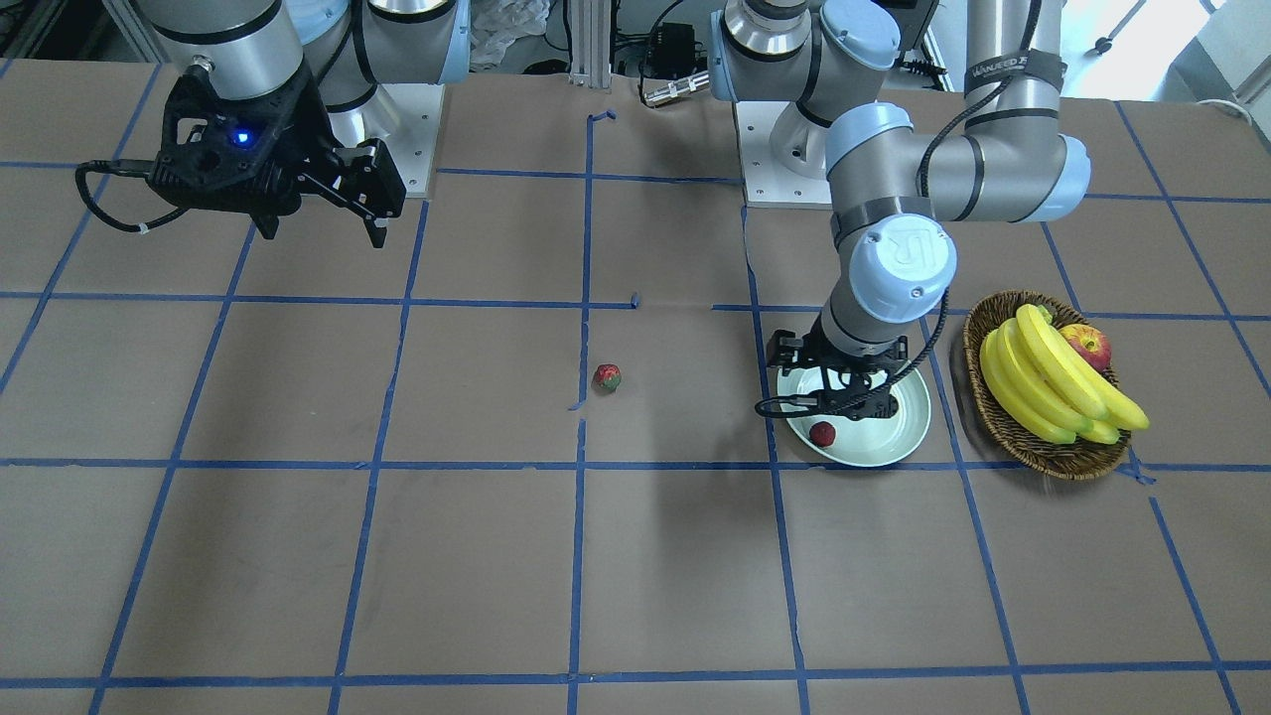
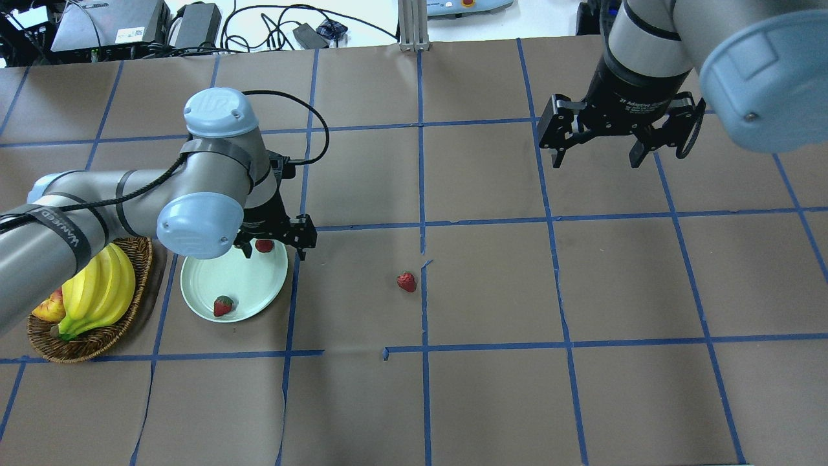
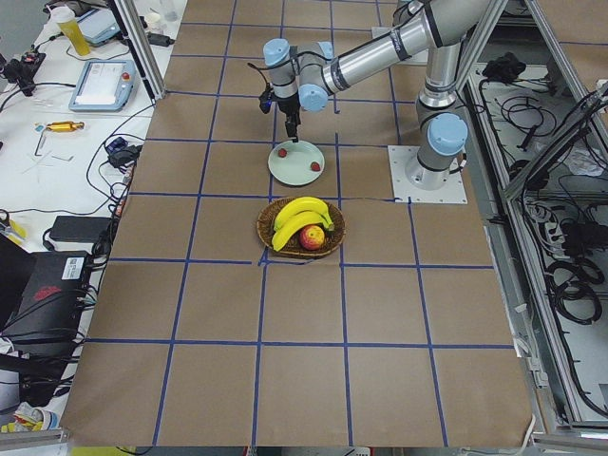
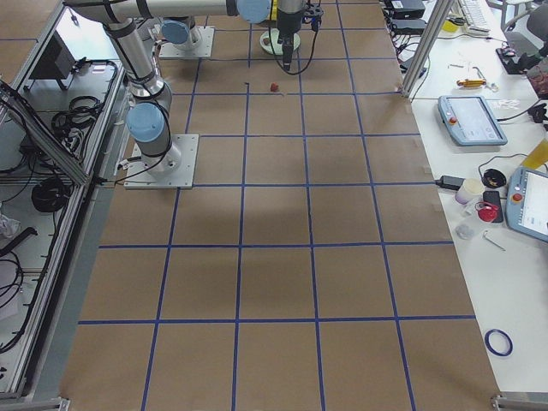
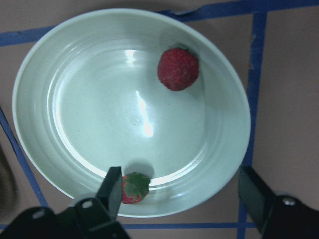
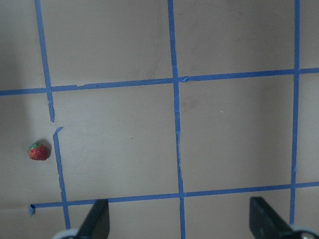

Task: Collect all strawberries into plate
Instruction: 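Reach the left gripper to the last strawberry and grasp it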

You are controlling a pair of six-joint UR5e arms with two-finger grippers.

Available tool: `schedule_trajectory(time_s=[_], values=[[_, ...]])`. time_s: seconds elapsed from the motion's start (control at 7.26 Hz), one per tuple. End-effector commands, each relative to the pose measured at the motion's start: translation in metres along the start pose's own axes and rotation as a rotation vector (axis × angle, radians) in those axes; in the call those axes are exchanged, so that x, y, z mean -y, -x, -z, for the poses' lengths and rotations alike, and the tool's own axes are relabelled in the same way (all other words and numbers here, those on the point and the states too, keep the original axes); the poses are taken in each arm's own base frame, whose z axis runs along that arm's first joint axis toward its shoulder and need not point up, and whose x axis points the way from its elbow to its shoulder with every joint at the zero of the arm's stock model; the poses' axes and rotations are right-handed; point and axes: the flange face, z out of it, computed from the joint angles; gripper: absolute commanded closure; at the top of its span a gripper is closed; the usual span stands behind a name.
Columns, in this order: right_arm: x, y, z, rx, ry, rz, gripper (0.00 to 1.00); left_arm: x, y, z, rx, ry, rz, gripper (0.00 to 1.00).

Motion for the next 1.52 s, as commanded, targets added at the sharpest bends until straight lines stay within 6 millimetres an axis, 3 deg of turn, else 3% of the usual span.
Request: schedule_trajectory(time_s=[0.0,0.14,0.28,0.55,0.69,0.83,0.96,1.24,1.38], values=[[-0.001,0.001,-0.001,0.0,0.001,0.0,0.0,-0.024,-0.106,-0.009,-0.114,-0.086,0.115,0.0],[-0.001,0.001,-0.001,0.0,0.001,0.002,0.0,-0.038,-0.135,-0.019,-0.106,-0.077,0.142,0.0],[-0.001,0.001,-0.001,0.001,0.001,0.0,0.0,-0.039,-0.152,-0.028,-0.122,-0.098,0.15,0.0],[-0.001,0.001,-0.001,0.0,0.001,0.0,0.0,-0.037,-0.162,-0.047,-0.14,-0.078,0.156,0.08],[-0.001,0.001,-0.001,0.0,0.001,0.0,0.0,-0.037,-0.162,-0.051,-0.135,-0.073,0.157,0.22],[-0.001,0.001,-0.001,0.0,0.001,0.0,0.0,-0.036,-0.162,-0.052,-0.126,-0.075,0.145,0.51],[-0.001,0.001,-0.001,0.0,0.001,0.0,0.0,-0.035,-0.162,-0.056,-0.12,-0.069,0.149,0.69],[0.0,0.0,-0.001,0.0,0.001,-0.001,0.0,-0.034,-0.162,-0.049,-0.129,-0.072,0.133,0.84],[0.0,0.001,-0.001,0.0,0.001,0.002,0.0,-0.028,-0.15,-0.03,-0.126,-0.093,0.084,0.84]])
